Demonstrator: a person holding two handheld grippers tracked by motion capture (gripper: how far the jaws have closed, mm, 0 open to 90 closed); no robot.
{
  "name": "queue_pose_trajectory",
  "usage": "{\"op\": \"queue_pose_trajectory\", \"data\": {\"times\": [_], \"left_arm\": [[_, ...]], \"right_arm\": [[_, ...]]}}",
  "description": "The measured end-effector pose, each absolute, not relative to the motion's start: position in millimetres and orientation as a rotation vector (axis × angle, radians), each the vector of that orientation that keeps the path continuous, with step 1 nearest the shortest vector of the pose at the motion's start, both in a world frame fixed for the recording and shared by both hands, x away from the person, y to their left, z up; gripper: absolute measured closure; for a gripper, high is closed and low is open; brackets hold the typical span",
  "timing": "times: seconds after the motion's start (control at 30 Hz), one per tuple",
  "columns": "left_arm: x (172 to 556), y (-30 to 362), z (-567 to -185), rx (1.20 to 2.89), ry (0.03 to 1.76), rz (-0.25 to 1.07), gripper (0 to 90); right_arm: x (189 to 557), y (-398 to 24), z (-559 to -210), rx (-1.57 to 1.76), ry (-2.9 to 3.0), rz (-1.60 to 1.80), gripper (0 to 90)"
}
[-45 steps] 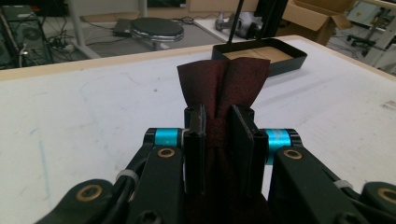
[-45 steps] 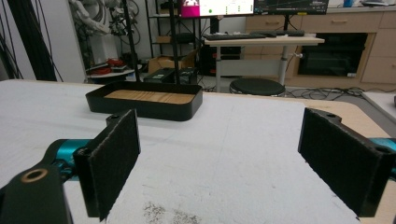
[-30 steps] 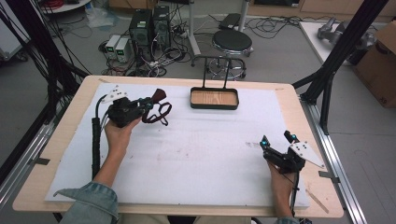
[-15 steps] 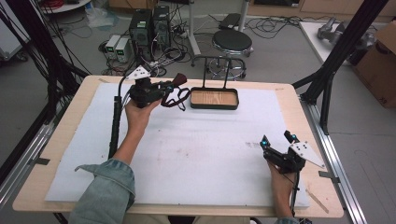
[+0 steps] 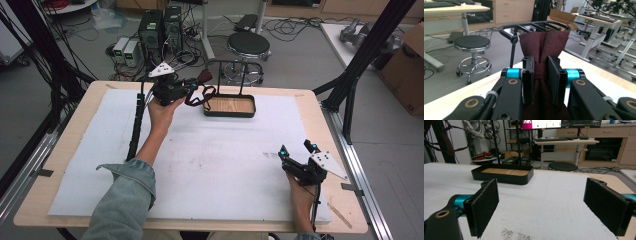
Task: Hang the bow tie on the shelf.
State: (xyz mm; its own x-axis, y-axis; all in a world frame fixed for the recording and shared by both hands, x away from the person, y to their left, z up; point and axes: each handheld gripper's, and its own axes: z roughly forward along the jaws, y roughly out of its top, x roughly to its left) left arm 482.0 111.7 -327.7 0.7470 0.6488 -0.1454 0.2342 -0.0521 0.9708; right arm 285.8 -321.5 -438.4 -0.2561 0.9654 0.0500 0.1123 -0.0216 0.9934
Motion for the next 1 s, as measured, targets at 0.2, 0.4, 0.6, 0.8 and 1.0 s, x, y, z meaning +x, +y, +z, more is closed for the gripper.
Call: {"op": "queue_pose_trajectory", "data": {"times": [0.2,0.4,0.6,0.8,1.0], "left_arm": [[500,107,-326,1.557,0.754,0.351,75.2],[510,99,-322,1.534,0.767,0.346,75.2],[517,89,-317,1.54,0.772,0.369,75.2],[530,93,-312,1.503,0.803,0.382,75.1],[545,95,-314,1.489,0.843,0.354,75.1]], "right_arm": [[286,-322,-438,1.183,1.47,1.375,12.1],[286,-322,-438,1.183,1.473,1.377,12.1],[286,-321,-438,1.173,1.477,1.376,12.1],[286,-321,-438,1.17,1.486,1.378,12.1],[286,-320,-438,1.167,1.492,1.375,12.1]]}}
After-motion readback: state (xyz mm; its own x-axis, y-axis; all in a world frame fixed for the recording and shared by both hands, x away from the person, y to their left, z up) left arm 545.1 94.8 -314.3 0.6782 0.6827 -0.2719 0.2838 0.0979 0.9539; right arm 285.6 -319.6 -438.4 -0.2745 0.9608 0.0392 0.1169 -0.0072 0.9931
